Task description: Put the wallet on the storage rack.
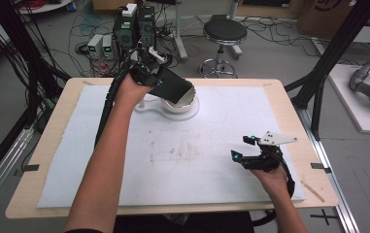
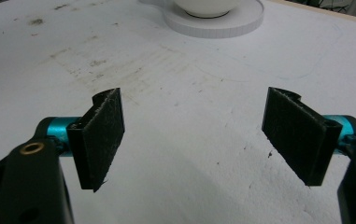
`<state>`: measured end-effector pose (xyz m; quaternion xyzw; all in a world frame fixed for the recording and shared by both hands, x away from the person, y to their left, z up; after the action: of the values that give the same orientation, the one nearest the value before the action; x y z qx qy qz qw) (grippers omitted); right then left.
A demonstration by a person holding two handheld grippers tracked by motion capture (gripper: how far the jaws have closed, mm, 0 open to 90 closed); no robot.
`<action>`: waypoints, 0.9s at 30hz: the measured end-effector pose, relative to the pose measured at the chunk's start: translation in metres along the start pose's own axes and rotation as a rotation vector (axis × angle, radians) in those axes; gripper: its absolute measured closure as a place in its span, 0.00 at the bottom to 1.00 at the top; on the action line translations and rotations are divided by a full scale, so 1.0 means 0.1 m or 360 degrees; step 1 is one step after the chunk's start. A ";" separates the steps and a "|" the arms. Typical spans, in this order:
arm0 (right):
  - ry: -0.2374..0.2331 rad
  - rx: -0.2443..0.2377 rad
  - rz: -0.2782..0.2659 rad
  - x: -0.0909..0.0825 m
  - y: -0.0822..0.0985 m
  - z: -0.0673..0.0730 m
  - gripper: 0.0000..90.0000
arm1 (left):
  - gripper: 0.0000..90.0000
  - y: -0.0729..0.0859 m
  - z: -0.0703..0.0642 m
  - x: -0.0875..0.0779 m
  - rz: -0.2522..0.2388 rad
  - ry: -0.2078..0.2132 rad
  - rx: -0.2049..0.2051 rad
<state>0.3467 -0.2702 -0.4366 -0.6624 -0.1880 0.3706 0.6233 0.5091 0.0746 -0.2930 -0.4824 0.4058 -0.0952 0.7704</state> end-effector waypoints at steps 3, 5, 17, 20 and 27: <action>0.0002 0.0018 0.0004 0.00 0.00 -0.01 0.24 | 0.85 -0.01 -0.01 0.00 0.0013 0.0001 0.0006; 0.0004 0.0016 0.0001 0.01 0.00 -0.01 0.24 | 0.85 -0.04 -0.02 0.02 0.0031 -0.0006 0.0026; -0.0011 0.0021 -0.0010 0.00 0.00 0.00 0.24 | 0.83 -0.04 -0.07 0.27 0.0059 -0.0083 0.0065; -0.0011 0.0025 -0.0012 -0.01 0.00 0.00 0.24 | 0.67 0.00 0.00 0.31 0.0079 -0.0223 0.0072; -0.0013 0.0029 -0.0022 -0.02 0.01 -0.01 0.24 | 0.51 -0.03 0.08 0.23 -0.0025 -0.0350 0.0077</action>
<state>0.3463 -0.2725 -0.4370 -0.6539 -0.1917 0.3709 0.6310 0.5304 0.0657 -0.3014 -0.4745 0.3125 -0.0574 0.8209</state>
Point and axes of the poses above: each handheld gripper's, and its own axes: x roughly forward along the jaws, y roughly out of its underside, z roughly to its left, the point moved 5 cm from there along x, roughly forward along the jaws, and after that the axes turned 14 degrees about -z, right-handed, at the moved point
